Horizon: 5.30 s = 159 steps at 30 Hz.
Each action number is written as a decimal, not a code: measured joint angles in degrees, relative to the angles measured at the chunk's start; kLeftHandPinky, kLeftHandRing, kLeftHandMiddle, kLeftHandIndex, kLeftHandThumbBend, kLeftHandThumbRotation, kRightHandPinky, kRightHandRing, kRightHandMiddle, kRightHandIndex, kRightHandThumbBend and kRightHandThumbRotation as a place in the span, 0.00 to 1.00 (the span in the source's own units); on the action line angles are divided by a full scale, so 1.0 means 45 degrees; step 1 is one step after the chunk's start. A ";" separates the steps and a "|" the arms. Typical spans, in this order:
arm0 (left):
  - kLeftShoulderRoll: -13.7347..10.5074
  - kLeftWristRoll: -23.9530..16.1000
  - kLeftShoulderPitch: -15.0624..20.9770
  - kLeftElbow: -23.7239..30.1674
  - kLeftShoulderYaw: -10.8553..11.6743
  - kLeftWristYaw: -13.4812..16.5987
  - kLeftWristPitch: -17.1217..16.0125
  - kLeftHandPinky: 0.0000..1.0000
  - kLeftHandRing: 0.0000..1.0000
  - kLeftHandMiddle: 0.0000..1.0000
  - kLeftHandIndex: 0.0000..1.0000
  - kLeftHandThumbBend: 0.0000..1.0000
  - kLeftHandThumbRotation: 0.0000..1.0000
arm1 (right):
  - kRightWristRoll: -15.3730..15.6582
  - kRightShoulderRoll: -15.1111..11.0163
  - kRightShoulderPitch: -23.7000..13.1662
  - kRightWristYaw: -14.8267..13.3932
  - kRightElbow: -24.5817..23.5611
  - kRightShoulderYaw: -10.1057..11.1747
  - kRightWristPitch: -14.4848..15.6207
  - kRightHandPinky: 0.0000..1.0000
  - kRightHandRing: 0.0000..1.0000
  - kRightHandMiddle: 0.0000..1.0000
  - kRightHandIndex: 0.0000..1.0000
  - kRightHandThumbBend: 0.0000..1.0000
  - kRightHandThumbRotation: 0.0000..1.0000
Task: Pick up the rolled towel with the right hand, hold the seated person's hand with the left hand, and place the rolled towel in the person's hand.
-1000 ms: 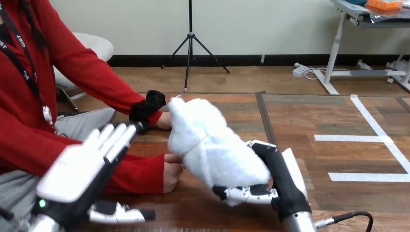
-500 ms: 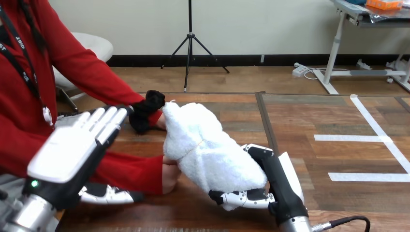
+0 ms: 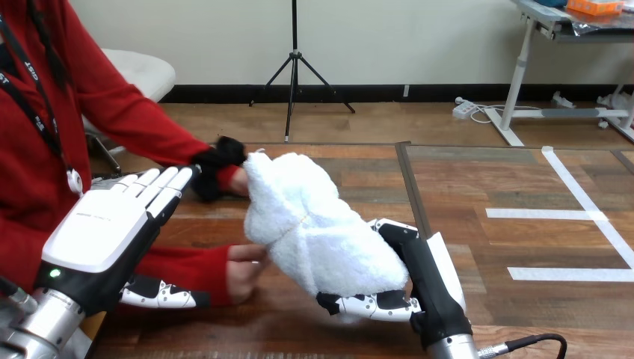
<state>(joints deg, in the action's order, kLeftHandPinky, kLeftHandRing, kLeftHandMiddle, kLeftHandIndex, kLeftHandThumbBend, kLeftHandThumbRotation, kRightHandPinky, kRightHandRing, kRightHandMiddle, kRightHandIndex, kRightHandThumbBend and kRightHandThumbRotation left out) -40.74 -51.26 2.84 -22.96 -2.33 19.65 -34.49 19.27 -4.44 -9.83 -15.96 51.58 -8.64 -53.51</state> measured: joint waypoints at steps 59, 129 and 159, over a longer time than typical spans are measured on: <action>-0.1382 -0.0600 0.3571 -0.5789 -0.3544 0.0049 -0.0969 0.77 0.77 0.80 0.85 1.00 0.44 | -0.1630 0.0539 0.2308 0.1269 -0.5208 0.0071 0.0760 0.05 0.09 0.14 0.15 0.53 0.00; -0.0406 -0.0278 0.5488 -0.9334 -0.5485 0.2992 -0.0698 0.29 0.31 0.37 0.41 0.81 0.13 | -0.5260 0.0969 0.4967 0.4081 -1.0572 0.0047 0.2100 0.03 0.09 0.17 0.21 0.50 0.00; -0.0455 -0.0201 0.5408 -0.9030 -0.5489 0.2987 -0.0914 0.25 0.29 0.35 0.38 0.79 0.15 | -0.4692 0.1241 0.4965 0.3765 -0.9453 0.0261 0.2181 0.04 0.10 0.19 0.21 0.53 0.00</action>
<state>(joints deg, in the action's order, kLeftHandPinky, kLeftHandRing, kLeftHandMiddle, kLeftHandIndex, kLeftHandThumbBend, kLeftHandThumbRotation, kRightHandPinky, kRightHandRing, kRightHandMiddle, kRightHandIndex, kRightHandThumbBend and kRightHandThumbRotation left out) -42.79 -52.16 27.18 -63.60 -27.03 33.10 -38.60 -1.85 1.14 12.51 0.98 9.04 -7.47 -43.70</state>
